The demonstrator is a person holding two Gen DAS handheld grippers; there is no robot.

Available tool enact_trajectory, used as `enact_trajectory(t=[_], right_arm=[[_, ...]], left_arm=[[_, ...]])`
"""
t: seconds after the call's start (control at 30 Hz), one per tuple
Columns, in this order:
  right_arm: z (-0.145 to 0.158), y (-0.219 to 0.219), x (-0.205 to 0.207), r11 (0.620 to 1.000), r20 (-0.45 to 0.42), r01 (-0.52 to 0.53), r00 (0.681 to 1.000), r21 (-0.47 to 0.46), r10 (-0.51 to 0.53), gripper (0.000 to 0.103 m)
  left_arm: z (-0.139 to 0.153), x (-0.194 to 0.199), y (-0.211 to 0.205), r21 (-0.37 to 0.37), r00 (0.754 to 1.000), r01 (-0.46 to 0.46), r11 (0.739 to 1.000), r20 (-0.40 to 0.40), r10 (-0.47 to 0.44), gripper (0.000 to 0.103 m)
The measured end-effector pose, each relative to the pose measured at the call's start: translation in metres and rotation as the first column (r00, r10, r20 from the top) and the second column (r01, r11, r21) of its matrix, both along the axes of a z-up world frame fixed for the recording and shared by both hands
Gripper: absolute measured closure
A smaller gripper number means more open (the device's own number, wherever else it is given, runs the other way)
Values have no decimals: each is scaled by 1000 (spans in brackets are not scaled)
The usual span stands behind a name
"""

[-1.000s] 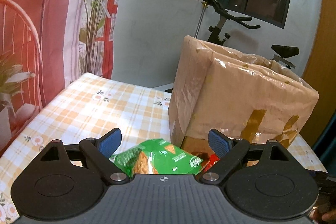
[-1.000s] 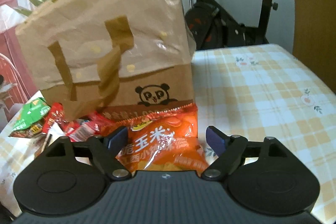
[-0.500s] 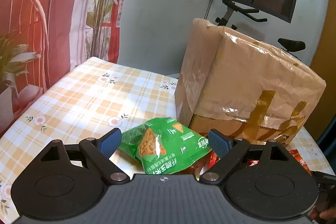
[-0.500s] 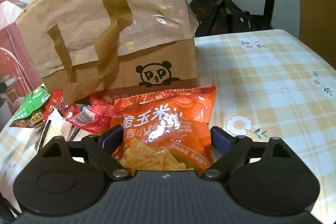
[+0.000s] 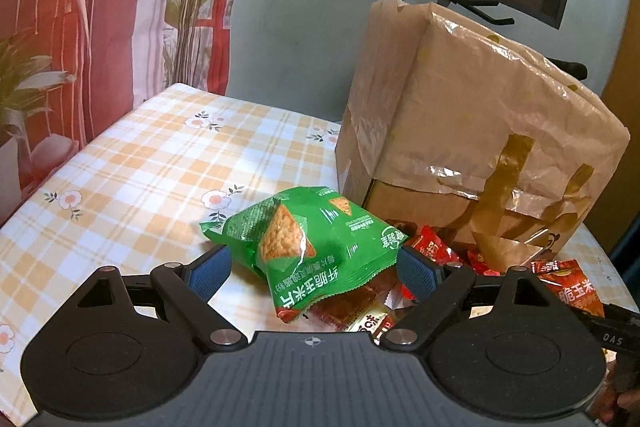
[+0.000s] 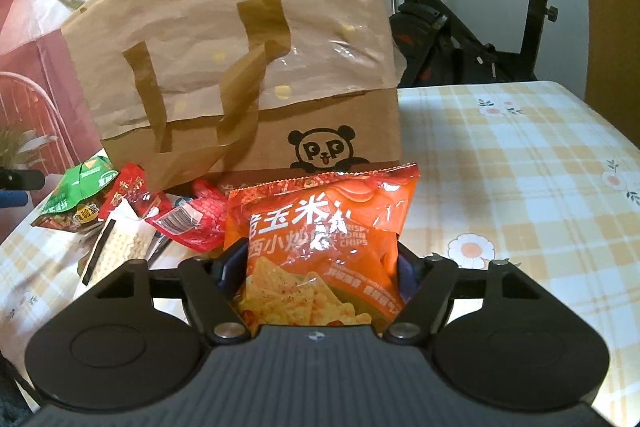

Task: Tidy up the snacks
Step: 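Close the left tool on the green chip bag and lift it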

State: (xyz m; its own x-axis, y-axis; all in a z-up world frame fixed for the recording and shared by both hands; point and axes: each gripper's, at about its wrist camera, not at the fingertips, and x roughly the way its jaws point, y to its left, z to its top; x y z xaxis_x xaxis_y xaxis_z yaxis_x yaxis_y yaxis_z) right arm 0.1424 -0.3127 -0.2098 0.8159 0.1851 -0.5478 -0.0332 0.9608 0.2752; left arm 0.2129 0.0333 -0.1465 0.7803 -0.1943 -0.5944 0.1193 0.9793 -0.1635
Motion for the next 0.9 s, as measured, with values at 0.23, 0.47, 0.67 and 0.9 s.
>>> enact_trajectory(t=[0.23, 0.47, 0.67, 0.9], right_arm=[[-1, -3, 1, 1000, -3, 4, 1000, 12, -4, 30], [-1, -2, 1, 1000, -3, 4, 1000, 16, -4, 30], [-2, -2, 2, 1000, -6, 4, 1000, 26, -4, 30], [-2, -2, 3, 999, -9, 5, 1000, 35, -5, 30]], left_arm=[[1, 20, 2, -4, 998, -68, 998, -2, 68, 12], [-8, 54, 14, -86, 978, -197, 977, -90, 189, 11], [-29, 59, 24, -177, 958, -256, 950, -176, 226, 7], [-44, 64, 16, -239, 962, -223, 945, -209, 174, 5]])
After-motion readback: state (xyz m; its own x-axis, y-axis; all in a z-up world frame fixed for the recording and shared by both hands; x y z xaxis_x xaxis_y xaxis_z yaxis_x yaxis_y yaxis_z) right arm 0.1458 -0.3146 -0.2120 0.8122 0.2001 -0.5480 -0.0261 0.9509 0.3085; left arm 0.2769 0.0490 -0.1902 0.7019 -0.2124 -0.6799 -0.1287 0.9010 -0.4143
